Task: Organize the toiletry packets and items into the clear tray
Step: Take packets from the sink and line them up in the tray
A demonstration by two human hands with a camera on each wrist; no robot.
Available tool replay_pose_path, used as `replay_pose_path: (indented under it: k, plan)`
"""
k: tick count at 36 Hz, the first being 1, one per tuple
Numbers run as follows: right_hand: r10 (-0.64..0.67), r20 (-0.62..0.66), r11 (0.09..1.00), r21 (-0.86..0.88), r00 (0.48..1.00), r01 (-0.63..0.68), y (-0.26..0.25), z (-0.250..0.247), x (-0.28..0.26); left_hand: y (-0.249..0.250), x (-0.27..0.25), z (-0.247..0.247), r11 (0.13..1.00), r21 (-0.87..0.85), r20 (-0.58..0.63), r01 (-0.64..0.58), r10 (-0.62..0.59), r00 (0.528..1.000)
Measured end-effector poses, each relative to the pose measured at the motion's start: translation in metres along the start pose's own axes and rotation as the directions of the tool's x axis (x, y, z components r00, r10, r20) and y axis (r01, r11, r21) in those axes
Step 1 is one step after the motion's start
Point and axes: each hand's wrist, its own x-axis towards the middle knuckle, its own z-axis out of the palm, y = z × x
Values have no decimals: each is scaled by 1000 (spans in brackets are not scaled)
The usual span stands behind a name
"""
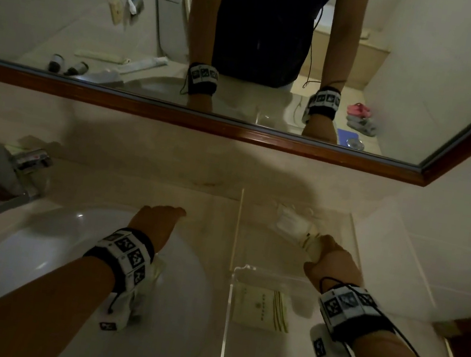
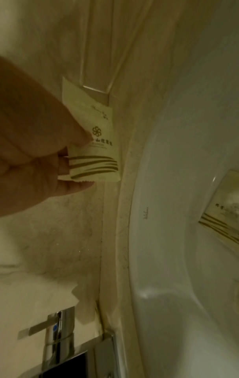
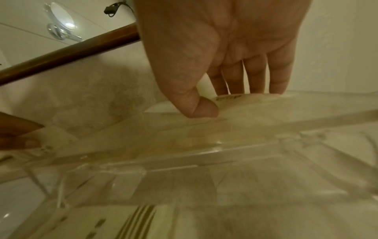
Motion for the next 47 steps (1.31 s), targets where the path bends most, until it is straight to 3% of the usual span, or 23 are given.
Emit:
replay_pose_path:
  k: [9,15,19,23,29,33,41,47]
  plan:
    - [-82,41,993,-88,996,85,12,8,-32,40,-53,-21,983,-142,-154,-117,94,984]
    - [-176,-36,983,-59,984,174,30,17,-54,83,-90,-29,948,-172,-266,-267,217,939]
    - [-216,-105,976,-51,971,212,43,17,-64,107,-102,-16,920,-169,-280,-354,300,912]
    - [-337,-254,941,-112,907,318,60,11,-75,128,-110,1,887,-56,-369,-459,409,835]
    - [-434,-409,901,-176,803,397,82,12,-98,152,-118,33,841,54,-388,-538,514,765]
    - [-479,-395,877,-173,784,449,93,22,-104,163,-120,45,846,79,-358,-527,518,777]
    - [-429,-307,903,-162,850,398,91,36,-100,165,-107,68,876,142,-341,-460,480,808]
    - [-434,-277,900,-174,857,400,82,43,-88,166,-96,81,889,152,-354,-432,457,816]
